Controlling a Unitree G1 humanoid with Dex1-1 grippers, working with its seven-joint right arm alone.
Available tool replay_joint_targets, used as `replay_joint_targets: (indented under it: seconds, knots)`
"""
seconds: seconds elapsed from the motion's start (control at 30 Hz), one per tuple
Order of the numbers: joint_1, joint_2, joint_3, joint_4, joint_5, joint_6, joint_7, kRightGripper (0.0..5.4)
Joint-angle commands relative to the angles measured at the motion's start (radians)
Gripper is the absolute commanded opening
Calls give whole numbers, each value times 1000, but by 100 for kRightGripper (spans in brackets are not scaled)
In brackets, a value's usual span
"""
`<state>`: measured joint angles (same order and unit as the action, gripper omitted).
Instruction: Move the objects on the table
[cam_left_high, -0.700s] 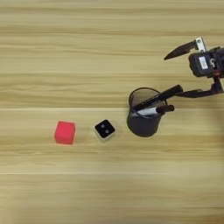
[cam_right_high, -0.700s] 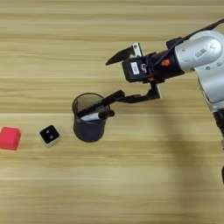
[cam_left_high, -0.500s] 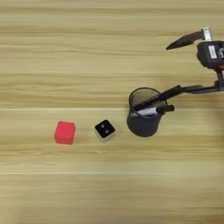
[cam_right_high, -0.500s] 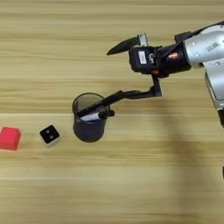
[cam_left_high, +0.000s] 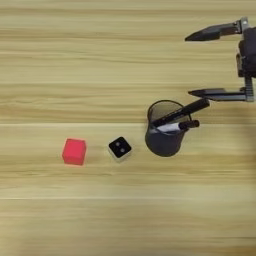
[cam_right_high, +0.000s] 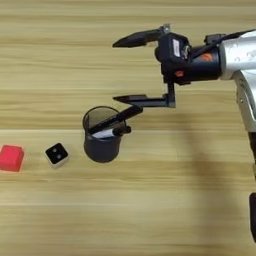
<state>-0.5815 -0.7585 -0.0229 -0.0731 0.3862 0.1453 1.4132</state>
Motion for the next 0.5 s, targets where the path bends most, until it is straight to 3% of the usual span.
replay_joint_targets:
  seconds: [0.03,0.23,0.5]
  knots:
    - [-2,-11,-78,-64,79,46,-65,538]
    - [62,19,-134,-43,134,32,-70,538]
    - [99,20,-202,156,200,-26,53,538]
